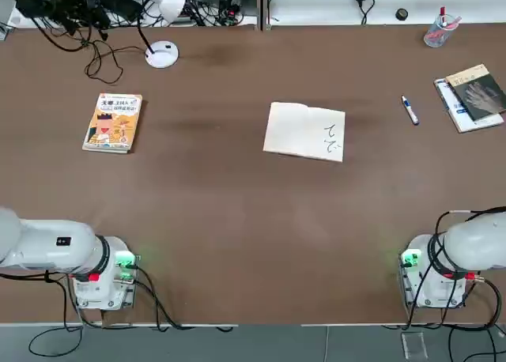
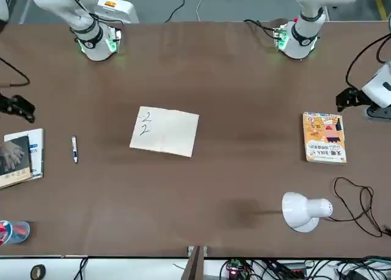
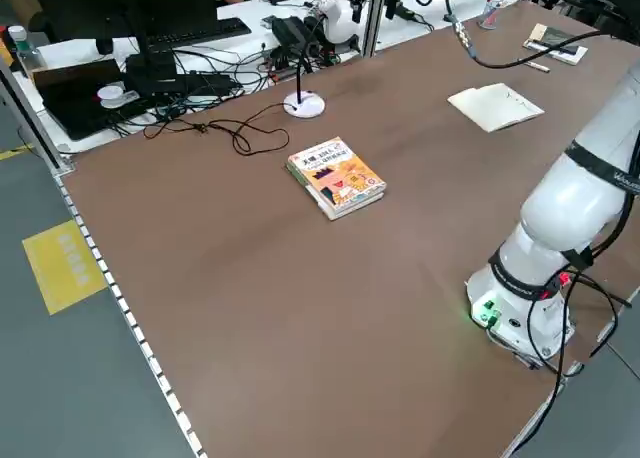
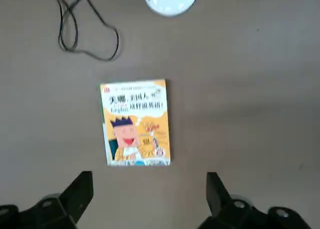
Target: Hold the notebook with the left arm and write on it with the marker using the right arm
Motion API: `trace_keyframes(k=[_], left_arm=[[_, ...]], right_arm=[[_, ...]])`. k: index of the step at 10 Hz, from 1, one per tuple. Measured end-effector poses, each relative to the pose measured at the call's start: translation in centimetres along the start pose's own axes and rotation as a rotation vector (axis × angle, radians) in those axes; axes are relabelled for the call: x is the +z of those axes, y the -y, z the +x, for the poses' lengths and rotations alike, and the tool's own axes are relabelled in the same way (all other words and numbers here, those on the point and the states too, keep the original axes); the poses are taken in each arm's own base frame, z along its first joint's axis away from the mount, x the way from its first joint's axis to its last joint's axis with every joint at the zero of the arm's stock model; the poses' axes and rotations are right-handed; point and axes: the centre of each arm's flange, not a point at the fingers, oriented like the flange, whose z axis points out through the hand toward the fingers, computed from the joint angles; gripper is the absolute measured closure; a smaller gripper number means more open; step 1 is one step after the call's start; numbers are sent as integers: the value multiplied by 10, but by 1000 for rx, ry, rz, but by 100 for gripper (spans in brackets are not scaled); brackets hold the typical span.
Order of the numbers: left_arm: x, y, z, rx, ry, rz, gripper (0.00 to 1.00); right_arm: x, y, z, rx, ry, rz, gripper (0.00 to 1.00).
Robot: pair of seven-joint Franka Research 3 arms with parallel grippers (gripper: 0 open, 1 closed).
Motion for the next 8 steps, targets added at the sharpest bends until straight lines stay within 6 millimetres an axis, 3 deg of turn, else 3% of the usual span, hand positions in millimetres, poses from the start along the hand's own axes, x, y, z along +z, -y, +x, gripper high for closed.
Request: trace_keyframes(k=[3, 8], left_arm=[[-14, 13, -11, -25, 44, -1, 0], [-54, 16, -24, -31, 57, -1, 0]], right_arm=[[-13, -1, -6, 30, -27, 4, 0], [1, 1, 2, 33, -57, 8, 0]])
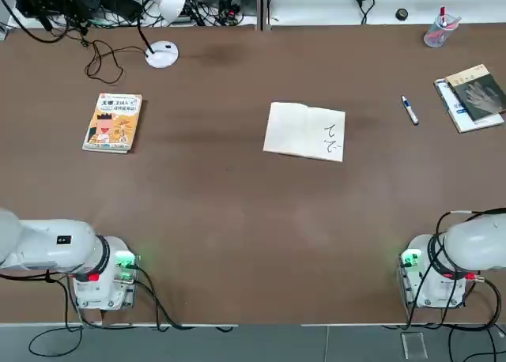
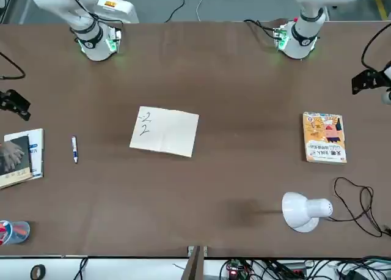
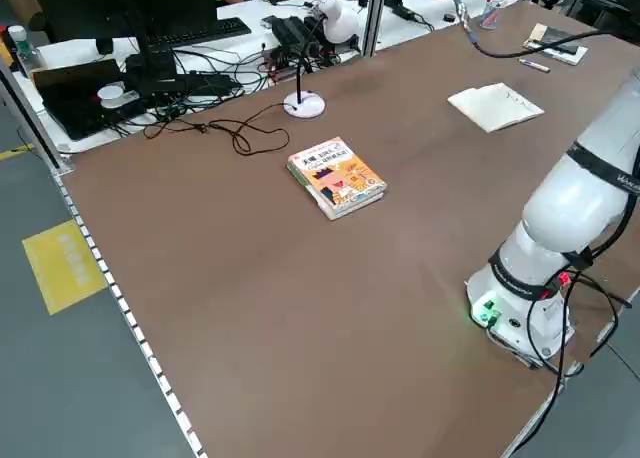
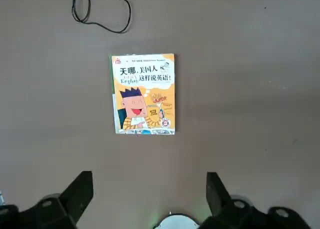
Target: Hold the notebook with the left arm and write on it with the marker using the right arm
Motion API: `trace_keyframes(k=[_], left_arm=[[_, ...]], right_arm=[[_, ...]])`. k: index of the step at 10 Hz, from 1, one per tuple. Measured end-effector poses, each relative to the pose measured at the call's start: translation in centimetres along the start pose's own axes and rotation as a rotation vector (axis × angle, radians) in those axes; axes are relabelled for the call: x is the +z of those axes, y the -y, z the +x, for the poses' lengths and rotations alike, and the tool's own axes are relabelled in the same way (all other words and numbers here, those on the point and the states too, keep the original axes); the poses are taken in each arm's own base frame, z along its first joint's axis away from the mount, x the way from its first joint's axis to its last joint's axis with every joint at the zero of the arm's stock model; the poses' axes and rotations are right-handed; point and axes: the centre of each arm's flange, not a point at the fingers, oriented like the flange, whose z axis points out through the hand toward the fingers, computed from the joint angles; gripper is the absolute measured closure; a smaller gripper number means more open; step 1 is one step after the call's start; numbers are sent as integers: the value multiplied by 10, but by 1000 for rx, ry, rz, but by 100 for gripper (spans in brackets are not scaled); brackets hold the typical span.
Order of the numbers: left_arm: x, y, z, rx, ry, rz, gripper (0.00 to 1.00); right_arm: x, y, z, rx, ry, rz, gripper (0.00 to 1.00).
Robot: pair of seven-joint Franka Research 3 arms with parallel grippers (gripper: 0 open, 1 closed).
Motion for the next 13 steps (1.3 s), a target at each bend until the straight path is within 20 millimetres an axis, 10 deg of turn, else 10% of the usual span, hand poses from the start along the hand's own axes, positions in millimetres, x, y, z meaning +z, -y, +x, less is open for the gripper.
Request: trace_keyframes(k=[13], left_arm=[[-27, 16, -17, -14, 45, -9, 0]], right_arm=[[-4, -6, -1, 12, 7, -3, 0]])
